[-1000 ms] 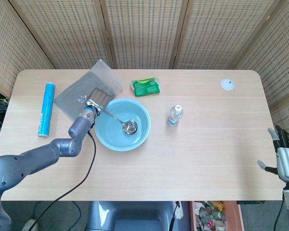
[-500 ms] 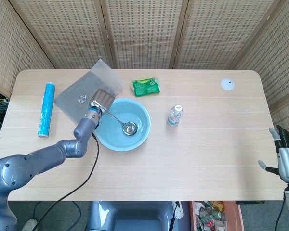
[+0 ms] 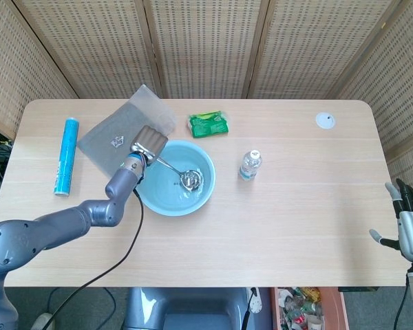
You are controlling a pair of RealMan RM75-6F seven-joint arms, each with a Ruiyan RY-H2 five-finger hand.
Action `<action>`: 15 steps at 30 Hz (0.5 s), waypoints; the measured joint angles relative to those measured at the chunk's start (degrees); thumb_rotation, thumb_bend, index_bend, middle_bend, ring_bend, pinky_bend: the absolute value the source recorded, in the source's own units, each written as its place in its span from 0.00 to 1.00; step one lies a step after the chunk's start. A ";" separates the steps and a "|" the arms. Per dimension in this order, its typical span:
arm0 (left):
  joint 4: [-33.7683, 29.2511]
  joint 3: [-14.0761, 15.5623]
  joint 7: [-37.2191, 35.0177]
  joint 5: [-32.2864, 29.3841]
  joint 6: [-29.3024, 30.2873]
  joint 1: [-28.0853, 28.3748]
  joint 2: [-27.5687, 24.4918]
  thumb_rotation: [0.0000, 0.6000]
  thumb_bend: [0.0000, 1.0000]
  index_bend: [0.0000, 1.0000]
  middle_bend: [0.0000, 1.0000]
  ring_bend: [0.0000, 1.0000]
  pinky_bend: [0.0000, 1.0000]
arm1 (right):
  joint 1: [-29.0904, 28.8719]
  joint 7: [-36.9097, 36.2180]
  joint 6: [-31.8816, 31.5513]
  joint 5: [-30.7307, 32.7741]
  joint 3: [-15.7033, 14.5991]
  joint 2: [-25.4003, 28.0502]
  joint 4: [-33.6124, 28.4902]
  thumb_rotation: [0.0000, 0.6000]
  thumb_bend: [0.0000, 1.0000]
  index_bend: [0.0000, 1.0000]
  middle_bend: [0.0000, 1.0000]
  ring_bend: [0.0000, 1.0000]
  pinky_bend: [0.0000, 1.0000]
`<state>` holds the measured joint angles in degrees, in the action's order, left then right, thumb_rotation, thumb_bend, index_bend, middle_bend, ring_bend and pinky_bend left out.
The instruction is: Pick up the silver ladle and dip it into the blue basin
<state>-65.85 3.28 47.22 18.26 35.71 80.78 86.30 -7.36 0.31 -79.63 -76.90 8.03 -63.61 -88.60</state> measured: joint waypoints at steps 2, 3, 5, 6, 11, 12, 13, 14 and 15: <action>-1.65 -0.49 -1.10 0.54 -0.31 -0.22 -1.44 1.00 0.79 1.00 1.00 1.00 1.00 | -0.07 0.17 0.14 0.07 -0.01 -0.10 0.04 1.00 0.00 0.00 0.00 0.00 0.00; -2.67 -0.74 -1.69 0.72 -0.55 -0.29 -2.35 1.00 0.79 1.00 1.00 1.00 1.00 | -0.12 0.29 0.24 0.13 -0.02 -0.16 0.05 1.00 0.00 0.00 0.00 0.00 0.00; -4.15 -1.05 -2.48 0.76 -0.88 -0.26 -3.67 1.00 0.79 1.00 1.00 1.00 1.00 | -0.19 0.53 0.36 0.24 -0.03 -0.28 0.10 1.00 0.00 0.00 0.00 0.00 0.00; -5.11 -1.22 -2.91 0.77 -1.02 -0.18 -4.53 1.00 0.79 1.00 1.00 1.00 1.00 | -0.22 0.66 0.41 0.35 -0.01 -0.35 0.12 1.00 0.00 0.00 0.00 0.00 0.00; -8.14 -1.24 -4.06 -0.32 -1.69 0.57 -7.50 1.00 0.79 1.00 1.00 1.00 1.00 | -0.28 1.23 0.46 0.64 0.04 -0.60 0.20 1.00 0.00 0.00 0.00 0.00 0.00; -8.83 -1.04 -4.18 -0.94 -1.93 0.90 -8.27 1.00 0.79 1.00 1.00 1.00 1.00 | -0.30 1.37 0.47 0.69 0.04 -0.67 0.21 1.00 0.00 0.00 0.00 0.00 0.00; -9.29 -0.86 -4.25 -1.37 -2.08 1.15 -8.79 1.00 0.79 1.00 1.00 1.00 1.00 | -0.31 1.43 0.47 0.71 0.05 -0.70 0.21 1.00 0.00 0.00 0.00 0.00 0.00; -9.71 -0.66 -4.30 -1.72 -2.20 1.39 -9.25 1.00 0.79 1.00 1.00 1.00 1.00 | -0.31 1.52 0.47 0.73 0.05 -0.73 0.22 1.00 0.00 0.00 0.00 0.00 0.00; -10.27 -0.42 -4.38 -2.16 -2.36 1.68 -9.84 1.00 0.79 1.00 1.00 1.00 1.00 | -0.32 1.68 0.47 0.77 0.05 -0.80 0.24 1.00 0.00 0.00 0.00 0.00 0.00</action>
<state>-76.12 2.86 42.84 16.10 33.35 82.46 76.46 -7.68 2.00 -79.16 -76.13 8.08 -64.41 -88.36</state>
